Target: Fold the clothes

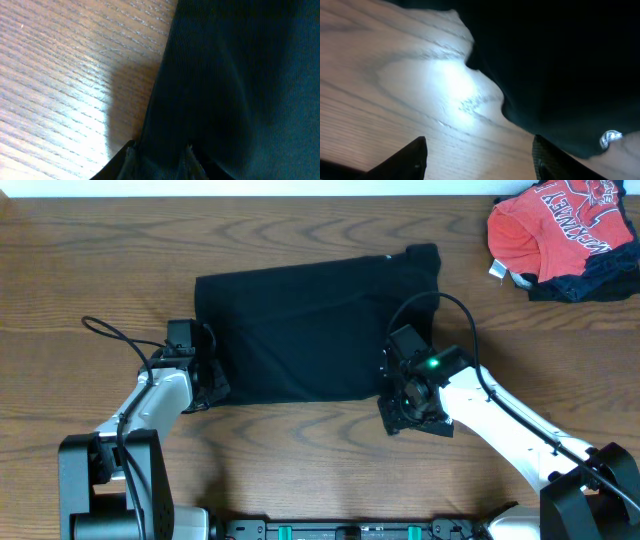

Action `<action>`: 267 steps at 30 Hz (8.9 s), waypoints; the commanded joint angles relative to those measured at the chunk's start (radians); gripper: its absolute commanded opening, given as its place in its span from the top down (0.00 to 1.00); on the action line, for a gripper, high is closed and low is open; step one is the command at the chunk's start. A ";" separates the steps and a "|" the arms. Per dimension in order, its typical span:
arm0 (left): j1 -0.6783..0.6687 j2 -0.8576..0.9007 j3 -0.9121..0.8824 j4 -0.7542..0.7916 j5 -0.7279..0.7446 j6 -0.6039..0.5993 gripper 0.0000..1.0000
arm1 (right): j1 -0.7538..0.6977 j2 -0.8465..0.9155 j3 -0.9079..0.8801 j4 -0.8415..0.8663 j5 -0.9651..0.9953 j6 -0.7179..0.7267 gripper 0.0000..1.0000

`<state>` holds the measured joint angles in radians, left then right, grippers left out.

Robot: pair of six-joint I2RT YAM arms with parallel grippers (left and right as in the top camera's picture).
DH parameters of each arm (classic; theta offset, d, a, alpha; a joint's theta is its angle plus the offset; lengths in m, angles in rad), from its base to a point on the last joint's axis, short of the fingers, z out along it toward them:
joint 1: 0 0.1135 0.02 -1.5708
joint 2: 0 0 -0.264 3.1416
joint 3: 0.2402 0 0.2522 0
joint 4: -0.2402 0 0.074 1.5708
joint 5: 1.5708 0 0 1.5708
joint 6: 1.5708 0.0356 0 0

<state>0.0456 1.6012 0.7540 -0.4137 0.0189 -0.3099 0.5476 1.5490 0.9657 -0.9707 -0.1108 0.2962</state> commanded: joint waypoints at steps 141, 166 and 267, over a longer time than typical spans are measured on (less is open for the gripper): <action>0.174 0.146 0.097 0.156 0.336 0.213 0.39 | -0.259 0.291 0.749 -0.017 0.159 -0.391 0.03; 0.332 0.043 0.222 -0.056 0.368 0.228 0.94 | -0.259 0.293 0.740 -0.016 0.118 -0.334 0.19; -0.234 0.089 0.330 -0.181 0.329 0.253 0.53 | -0.253 0.660 0.511 0.395 -0.353 -0.215 0.99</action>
<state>-0.1909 1.6669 1.0855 -0.5816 0.3122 -0.0956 0.2901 2.1777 1.4868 -0.5560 -0.4755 0.0719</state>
